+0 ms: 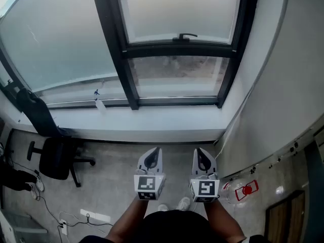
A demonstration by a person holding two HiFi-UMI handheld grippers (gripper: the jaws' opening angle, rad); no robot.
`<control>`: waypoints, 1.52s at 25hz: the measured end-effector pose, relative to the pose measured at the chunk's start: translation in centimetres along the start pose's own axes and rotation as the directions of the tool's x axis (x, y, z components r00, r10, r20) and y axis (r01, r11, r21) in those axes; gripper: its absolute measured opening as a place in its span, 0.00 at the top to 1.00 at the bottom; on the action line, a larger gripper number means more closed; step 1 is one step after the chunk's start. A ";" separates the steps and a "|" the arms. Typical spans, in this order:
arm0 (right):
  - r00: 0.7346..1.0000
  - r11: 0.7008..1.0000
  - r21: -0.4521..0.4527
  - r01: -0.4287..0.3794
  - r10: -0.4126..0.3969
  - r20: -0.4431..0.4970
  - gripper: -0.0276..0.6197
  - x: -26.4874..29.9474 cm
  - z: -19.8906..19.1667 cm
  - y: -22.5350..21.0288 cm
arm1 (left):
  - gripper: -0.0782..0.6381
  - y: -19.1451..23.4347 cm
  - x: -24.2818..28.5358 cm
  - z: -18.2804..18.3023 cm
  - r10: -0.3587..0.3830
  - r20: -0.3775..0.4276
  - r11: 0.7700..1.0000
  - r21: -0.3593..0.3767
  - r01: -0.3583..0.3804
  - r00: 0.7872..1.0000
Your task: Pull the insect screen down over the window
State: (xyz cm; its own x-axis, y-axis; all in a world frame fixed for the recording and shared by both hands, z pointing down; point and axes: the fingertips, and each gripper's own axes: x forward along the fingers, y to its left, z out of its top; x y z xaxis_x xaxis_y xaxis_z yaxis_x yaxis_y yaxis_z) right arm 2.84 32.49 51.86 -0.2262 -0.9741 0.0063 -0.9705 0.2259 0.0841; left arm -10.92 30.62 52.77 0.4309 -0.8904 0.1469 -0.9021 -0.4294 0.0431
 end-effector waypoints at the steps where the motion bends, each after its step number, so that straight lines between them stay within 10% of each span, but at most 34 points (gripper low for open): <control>1: 1.000 1.000 -0.001 -0.005 0.005 0.003 0.95 0.1 0.1 0.0 | 0.89 0.0 0.1 -0.3 0.005 -0.005 1.000 0.021 -0.005 1.000; 38: 0.998 0.999 -0.010 -0.053 0.054 0.015 0.95 2.8 -0.9 -7.1 | 0.89 -3.4 6.4 0.0 0.036 0.010 0.998 0.042 -0.037 0.999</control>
State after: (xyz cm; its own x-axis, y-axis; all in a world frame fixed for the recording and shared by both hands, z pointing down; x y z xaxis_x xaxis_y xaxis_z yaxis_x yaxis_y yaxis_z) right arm 9.13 28.19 52.16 -0.2791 -0.9603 -0.0041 -0.9561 0.2775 0.0941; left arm -5.12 26.35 53.53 0.3981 -0.9068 0.1384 -0.9154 -0.4025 -0.0035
